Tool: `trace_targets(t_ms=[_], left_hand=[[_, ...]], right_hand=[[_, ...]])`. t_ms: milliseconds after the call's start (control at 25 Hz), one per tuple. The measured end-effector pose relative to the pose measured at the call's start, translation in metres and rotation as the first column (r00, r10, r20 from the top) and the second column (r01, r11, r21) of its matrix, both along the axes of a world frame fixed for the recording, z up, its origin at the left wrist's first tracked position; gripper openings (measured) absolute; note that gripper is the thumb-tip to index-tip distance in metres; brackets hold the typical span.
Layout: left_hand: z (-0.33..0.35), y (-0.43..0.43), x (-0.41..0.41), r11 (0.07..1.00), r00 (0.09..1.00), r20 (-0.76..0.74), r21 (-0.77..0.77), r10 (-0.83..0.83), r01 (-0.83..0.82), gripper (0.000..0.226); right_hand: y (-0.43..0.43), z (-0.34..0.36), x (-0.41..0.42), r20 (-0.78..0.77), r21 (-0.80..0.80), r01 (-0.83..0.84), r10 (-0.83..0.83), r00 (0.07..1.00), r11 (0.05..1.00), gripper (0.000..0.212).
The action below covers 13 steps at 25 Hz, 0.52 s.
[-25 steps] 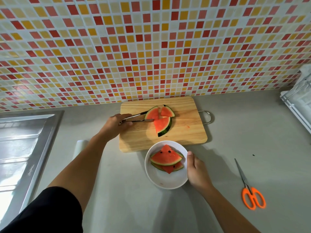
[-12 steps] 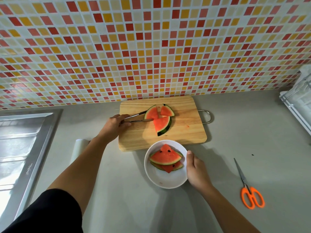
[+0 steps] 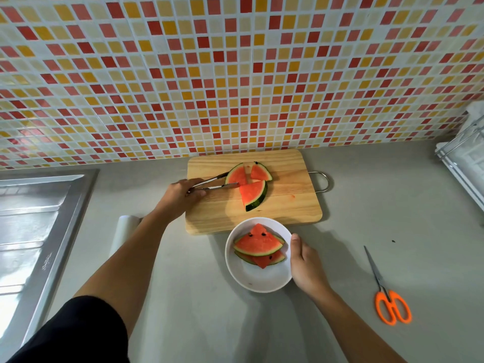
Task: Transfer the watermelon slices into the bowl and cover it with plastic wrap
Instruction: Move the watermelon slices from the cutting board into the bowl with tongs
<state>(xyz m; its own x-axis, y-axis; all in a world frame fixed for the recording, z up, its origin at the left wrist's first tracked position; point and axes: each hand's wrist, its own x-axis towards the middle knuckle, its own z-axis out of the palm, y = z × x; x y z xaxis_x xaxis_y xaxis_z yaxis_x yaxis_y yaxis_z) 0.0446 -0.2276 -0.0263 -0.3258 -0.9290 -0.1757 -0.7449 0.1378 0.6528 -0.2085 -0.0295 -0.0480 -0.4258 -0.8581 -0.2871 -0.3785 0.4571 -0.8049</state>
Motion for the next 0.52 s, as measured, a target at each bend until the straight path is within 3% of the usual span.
trace_targets(t_ms=[320,520], left_hand=[[0.0,0.005,0.004,0.977,0.979,0.153,-0.147,-0.132,0.155,0.044],[-0.003,0.016,-0.021,0.986,0.984,0.17,-0.149,-0.046,0.072,0.047]], right_hand=[[0.0,0.002,0.0,-0.007,-0.019,-0.013,0.013,1.0,1.0,0.04],[0.0,0.001,0.0,-0.023,-0.023,-0.019,0.019,1.0,1.0,0.039]])
